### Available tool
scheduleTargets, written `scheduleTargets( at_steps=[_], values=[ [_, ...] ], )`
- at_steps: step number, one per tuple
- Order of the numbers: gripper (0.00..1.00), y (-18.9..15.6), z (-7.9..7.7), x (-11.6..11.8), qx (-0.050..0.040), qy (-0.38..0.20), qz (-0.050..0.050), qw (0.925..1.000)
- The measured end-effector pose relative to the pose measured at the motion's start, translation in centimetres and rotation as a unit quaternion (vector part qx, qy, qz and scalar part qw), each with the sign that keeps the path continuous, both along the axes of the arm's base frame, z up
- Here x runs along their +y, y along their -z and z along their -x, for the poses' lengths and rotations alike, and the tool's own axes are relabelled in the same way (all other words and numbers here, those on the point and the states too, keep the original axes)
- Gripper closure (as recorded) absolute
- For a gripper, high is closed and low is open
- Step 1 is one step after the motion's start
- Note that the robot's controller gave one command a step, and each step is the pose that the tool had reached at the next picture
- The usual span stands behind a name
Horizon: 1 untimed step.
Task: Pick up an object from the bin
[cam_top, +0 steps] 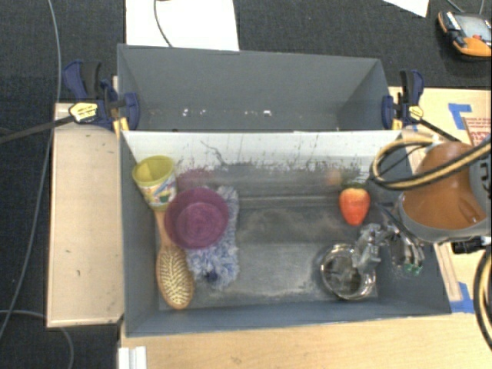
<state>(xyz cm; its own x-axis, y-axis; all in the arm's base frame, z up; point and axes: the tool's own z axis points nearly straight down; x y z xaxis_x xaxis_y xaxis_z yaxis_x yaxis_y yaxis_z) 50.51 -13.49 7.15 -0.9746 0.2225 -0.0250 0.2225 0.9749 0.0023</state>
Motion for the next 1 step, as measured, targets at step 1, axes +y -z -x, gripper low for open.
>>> scheduleTargets(
  at_steps=[1],
  values=[
    [1.0, -1.05, 0.13, 0.04, 0.0016, -0.001, -0.001, 1.0]
  ],
)
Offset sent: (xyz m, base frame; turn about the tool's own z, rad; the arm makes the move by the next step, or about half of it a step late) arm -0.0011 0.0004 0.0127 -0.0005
